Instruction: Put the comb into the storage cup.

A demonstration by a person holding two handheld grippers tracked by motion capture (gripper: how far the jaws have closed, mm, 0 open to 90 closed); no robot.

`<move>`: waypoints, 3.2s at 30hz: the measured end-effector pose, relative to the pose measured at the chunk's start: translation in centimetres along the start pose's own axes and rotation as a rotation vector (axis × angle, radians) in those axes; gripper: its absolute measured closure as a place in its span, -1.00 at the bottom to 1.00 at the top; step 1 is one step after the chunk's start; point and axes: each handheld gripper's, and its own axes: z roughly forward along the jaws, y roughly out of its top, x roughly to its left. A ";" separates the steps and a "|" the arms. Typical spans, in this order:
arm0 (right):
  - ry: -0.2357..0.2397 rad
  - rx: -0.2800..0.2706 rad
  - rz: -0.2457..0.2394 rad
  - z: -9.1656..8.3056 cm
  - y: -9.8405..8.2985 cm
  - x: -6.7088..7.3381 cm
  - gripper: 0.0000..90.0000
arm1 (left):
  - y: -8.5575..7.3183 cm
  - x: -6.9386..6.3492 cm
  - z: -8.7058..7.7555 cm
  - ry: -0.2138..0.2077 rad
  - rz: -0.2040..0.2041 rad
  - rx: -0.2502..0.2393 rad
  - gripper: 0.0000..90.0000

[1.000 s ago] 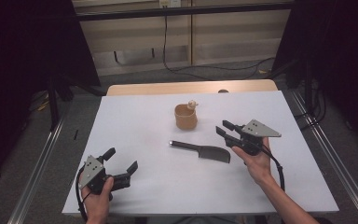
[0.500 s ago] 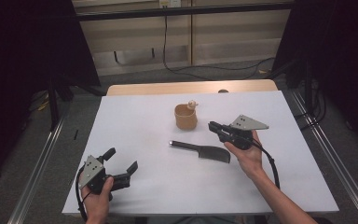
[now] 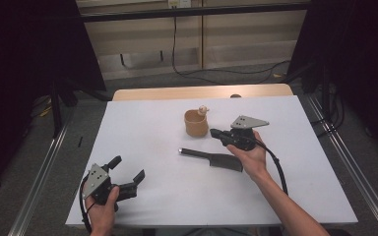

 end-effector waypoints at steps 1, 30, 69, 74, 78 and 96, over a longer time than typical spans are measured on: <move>0.008 0.014 0.011 0.2 0.1 0.0 1.00 | 0.0 0.0 0.0 0.000 -0.005 -0.003 -0.92; 0.114 0.330 0.092 7.8 1.6 0.3 1.00 | 0.0 0.1 0.0 0.001 -0.004 0.005 -0.92; 0.144 0.436 0.048 10.0 -0.5 1.7 1.00 | 0.0 0.2 -0.2 0.005 -0.009 -0.003 -0.92; 0.157 0.434 0.036 9.9 -0.4 1.9 1.00 | 0.0 0.2 -0.1 0.006 -0.013 -0.005 -0.92; 0.163 0.435 0.038 10.1 -0.5 1.8 1.00 | 0.0 0.2 -0.1 0.005 -0.015 -0.003 -0.92; 0.182 0.478 0.000 10.4 -1.1 2.5 1.00 | 0.0 0.2 -0.1 0.006 -0.011 0.001 -0.92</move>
